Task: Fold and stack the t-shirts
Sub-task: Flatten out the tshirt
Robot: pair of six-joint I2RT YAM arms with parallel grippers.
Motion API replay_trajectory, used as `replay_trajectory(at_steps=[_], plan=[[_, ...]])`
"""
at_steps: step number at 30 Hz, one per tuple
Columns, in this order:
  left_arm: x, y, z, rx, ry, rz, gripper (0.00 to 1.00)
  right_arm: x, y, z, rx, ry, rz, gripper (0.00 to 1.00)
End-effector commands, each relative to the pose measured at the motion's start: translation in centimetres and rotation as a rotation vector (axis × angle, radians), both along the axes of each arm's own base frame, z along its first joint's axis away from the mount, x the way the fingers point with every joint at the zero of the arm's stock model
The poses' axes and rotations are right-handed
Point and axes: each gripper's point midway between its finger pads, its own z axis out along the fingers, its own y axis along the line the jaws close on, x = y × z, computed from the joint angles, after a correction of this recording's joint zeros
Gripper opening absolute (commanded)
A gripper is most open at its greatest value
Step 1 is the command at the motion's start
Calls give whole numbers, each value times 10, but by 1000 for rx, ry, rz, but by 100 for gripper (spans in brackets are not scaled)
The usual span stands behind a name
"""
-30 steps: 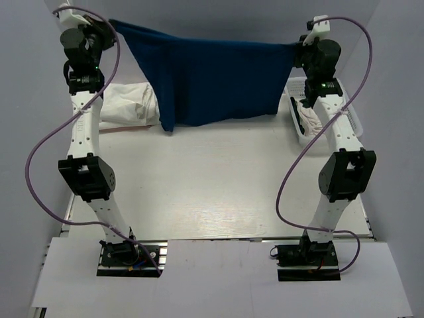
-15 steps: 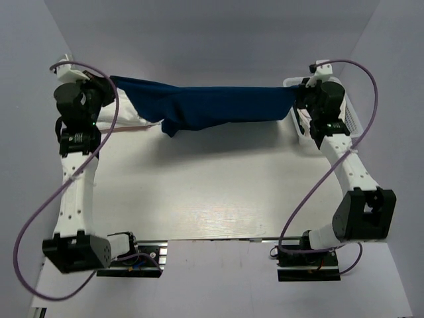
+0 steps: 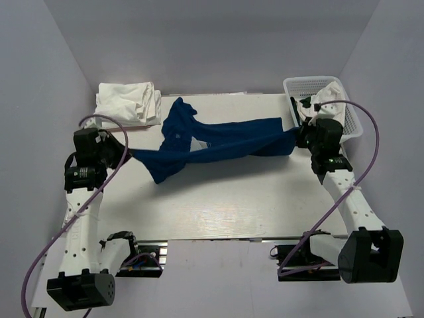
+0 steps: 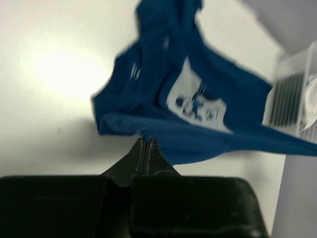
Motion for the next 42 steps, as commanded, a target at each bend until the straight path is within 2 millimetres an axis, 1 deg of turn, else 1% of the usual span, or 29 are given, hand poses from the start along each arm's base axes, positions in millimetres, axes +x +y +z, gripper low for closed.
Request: replay_trajectory(at_steps=[1,3,7,9,10,11,12,16,18,19,21,22,24,25,27,28,30,31,32,33,34,35,36,37,38,39,40,41,42], plan=[[-50,-16,-20,-59,139,-45,0,-22,-11,-9,76,53,-103,0],[-72,-20,-36,-69,227,-61,0,-36,-14,-24,96,122,-138,0],[-116,-35,-88,-129,444,-118,0,-65,-22,-65,106,276,-217,0],[-131,-48,-102,-197,508,-166,0,-84,-36,-91,93,362,-311,0],[-142,-52,-118,-238,551,-145,0,-92,-38,-101,108,397,-346,0],[-149,-54,-127,-253,596,-135,0,-97,-45,-104,92,408,-394,0],[-162,-55,-137,-269,648,-124,0,-112,-47,-116,85,473,-414,0],[-187,-56,-137,-290,706,-65,0,-141,-45,-141,132,601,-486,0],[-194,-56,-128,-292,678,-39,0,-154,-44,-148,132,653,-488,0],[-195,-62,-124,-322,663,-67,0,-162,-45,-151,131,682,-508,0],[-203,-73,-132,-385,695,-98,0,-172,-52,-151,103,709,-549,0],[-208,-80,-134,-421,705,-134,14,-182,-55,-153,101,737,-583,14],[-210,-82,-135,-421,699,-154,43,-194,-68,-154,59,751,-664,34],[-210,-82,-135,-415,696,-162,71,-197,-71,-152,49,752,-683,54],[-201,-79,-123,-374,647,-205,100,-196,-80,-144,57,706,-762,70],[-194,-75,-120,-350,631,-192,100,-191,-81,-137,77,667,-775,78],[-181,-73,-103,-335,566,-184,100,-180,-79,-128,105,618,-769,82],[-166,-67,-99,-310,519,-156,100,-167,-75,-116,123,574,-732,90],[-155,-61,-96,-307,495,-102,100,-162,-74,-111,104,561,-689,90],[-140,-47,-101,-268,486,-26,100,-136,-55,-99,146,500,-540,90],[-128,-42,-104,-258,471,0,100,-129,-48,-96,153,488,-490,90],[-101,-36,-100,-242,387,12,100,-124,-40,-96,149,481,-431,90],[-86,-32,-103,-227,364,24,100,-102,-33,-90,179,391,-378,90],[-71,-26,-118,-216,408,46,100,-103,-5,-103,235,435,-240,90],[-55,-19,-122,-196,391,66,100,-101,4,-114,252,466,-201,90],[-45,-16,-130,-190,404,75,100,-92,23,-117,278,471,-103,90],[-32,-10,-134,-161,406,85,100,-90,30,-121,281,490,-73,90],[-16,-2,-151,-140,453,114,100,-77,36,-121,266,483,-38,90],[-6,2,-157,-124,466,112,100,-72,33,-133,239,514,-35,90]])
